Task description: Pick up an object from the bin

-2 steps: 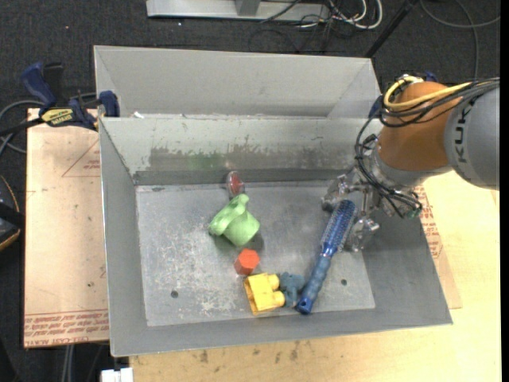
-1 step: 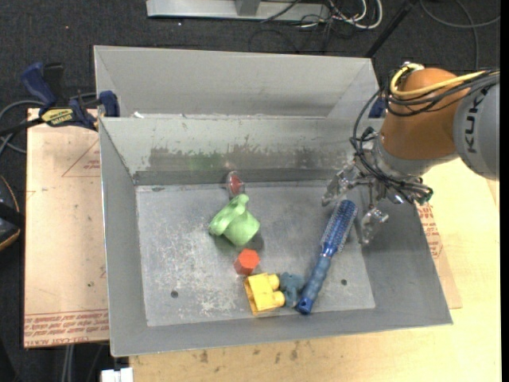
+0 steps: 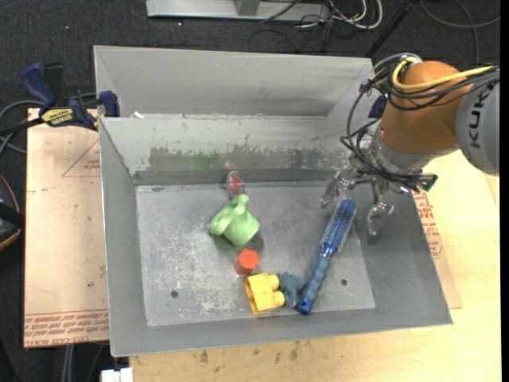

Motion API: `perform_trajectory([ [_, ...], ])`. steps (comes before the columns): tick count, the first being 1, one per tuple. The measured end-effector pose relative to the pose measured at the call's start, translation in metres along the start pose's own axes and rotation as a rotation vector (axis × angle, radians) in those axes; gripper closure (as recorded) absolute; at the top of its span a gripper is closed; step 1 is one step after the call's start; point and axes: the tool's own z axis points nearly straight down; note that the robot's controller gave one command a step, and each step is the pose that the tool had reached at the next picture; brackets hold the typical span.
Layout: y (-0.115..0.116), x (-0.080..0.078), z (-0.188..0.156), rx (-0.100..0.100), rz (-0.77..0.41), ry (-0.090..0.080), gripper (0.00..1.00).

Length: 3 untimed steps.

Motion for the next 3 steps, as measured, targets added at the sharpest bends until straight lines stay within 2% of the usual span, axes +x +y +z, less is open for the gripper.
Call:
perform_trajectory([
  [1, 0.0028, -0.0103, 0.0349, -0.006, -0.29, -0.01, 0.0],
  [2, 0.0031, -0.0139, 0.0325, -0.002, -0.29, -0.003, 0.0],
  [3, 0.002, -0.0138, 0.0319, 0.002, -0.286, -0.006, 1.0],
])
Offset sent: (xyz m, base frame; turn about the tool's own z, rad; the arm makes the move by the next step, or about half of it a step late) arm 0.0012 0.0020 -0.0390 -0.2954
